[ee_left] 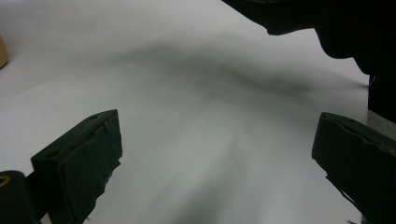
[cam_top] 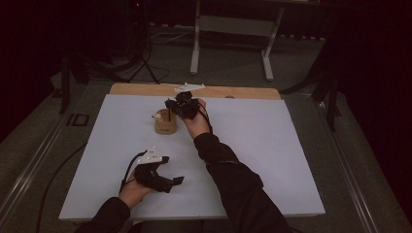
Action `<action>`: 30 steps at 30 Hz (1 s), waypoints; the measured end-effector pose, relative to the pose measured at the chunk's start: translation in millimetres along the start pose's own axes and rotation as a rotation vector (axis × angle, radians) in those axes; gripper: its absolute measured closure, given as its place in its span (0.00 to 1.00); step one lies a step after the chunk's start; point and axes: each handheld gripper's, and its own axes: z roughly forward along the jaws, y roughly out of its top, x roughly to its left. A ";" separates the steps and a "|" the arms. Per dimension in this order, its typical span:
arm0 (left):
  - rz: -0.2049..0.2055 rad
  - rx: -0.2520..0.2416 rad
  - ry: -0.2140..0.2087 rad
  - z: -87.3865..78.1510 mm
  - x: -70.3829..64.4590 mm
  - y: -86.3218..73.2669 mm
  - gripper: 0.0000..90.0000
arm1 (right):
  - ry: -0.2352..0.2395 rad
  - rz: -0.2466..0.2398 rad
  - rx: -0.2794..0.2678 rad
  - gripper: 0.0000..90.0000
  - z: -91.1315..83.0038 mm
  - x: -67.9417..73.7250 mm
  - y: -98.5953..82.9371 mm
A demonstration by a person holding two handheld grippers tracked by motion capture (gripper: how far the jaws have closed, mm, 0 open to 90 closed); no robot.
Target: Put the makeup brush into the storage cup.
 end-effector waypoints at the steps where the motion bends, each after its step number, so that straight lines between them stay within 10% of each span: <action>1: 0.000 0.002 0.001 0.1 0.2 0.0 0.03 | -0.002 -0.003 0.001 0.94 0.2 -0.2 -1.0; 7: -0.001 0.010 -0.009 1.4 0.0 -0.2 0.03 | 0.003 0.007 0.003 0.92 1.6 0.5 -4.7; 14: 0.000 0.009 -0.011 1.4 -0.5 -0.3 0.03 | -0.017 -0.006 -0.003 0.26 -3.9 3.6 0.2; 17: 0.001 0.009 -0.011 1.5 -1.0 -0.1 0.03 | 0.026 0.009 0.001 0.13 -8.8 0.2 3.1; 30: 0.003 0.003 -0.013 1.4 -1.7 1.1 0.02 | 0.034 -0.052 0.028 0.12 -37.0 -6.9 8.2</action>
